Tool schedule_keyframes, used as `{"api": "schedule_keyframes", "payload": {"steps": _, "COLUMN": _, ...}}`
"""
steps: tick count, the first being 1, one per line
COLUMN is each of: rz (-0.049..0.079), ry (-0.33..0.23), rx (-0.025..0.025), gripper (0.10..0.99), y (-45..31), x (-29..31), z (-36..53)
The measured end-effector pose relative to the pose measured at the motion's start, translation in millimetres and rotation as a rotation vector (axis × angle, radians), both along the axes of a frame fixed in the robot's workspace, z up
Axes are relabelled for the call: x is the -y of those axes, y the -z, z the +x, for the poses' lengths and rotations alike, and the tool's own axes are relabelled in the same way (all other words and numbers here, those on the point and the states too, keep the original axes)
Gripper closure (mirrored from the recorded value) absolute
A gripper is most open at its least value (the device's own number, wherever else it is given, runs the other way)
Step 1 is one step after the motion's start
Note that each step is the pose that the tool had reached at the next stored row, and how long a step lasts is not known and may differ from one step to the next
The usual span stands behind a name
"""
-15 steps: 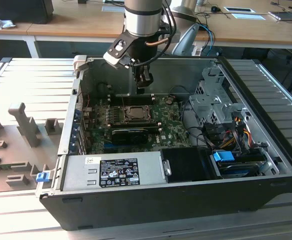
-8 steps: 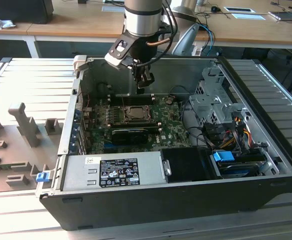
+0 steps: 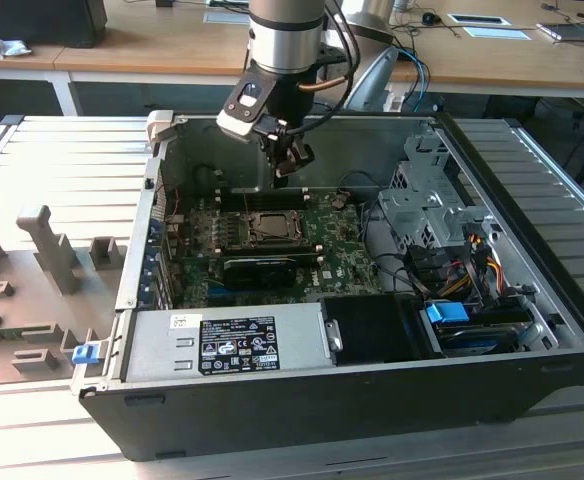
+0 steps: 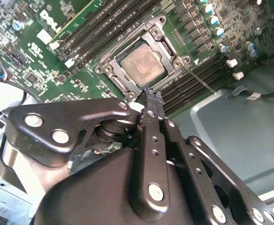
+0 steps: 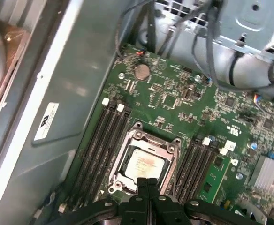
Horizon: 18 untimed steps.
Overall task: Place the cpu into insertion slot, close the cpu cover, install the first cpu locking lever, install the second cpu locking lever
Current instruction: 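Install the first cpu locking lever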
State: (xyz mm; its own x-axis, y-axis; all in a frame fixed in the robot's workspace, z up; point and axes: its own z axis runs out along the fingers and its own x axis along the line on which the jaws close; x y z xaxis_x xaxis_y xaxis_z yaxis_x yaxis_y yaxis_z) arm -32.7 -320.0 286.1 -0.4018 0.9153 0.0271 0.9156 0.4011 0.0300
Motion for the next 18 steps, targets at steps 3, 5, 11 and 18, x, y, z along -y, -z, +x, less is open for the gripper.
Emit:
{"api": "schedule_keyframes", "payload": {"steps": 3, "rz": 0.000, "ry": -0.043, "rx": 0.0001, "gripper": 0.980, "y": 0.0, "x": 0.0, "z": 0.0}}
{"api": "schedule_keyframes", "payload": {"steps": 5, "rz": 0.000, "ry": -0.067, "rx": 0.0000, "gripper": 0.980, "y": 0.0, "x": 0.0, "z": 0.0}}
{"api": "schedule_keyframes", "payload": {"steps": 11, "rz": 0.000, "ry": -0.163, "rx": 0.0000, "gripper": 0.980, "y": 0.0, "x": 0.0, "z": 0.0}}
{"api": "schedule_keyframes", "payload": {"steps": 18, "rz": 0.000, "ry": -0.251, "rx": 0.0000, "gripper": 0.980, "y": 0.0, "x": 0.0, "z": 0.0}}
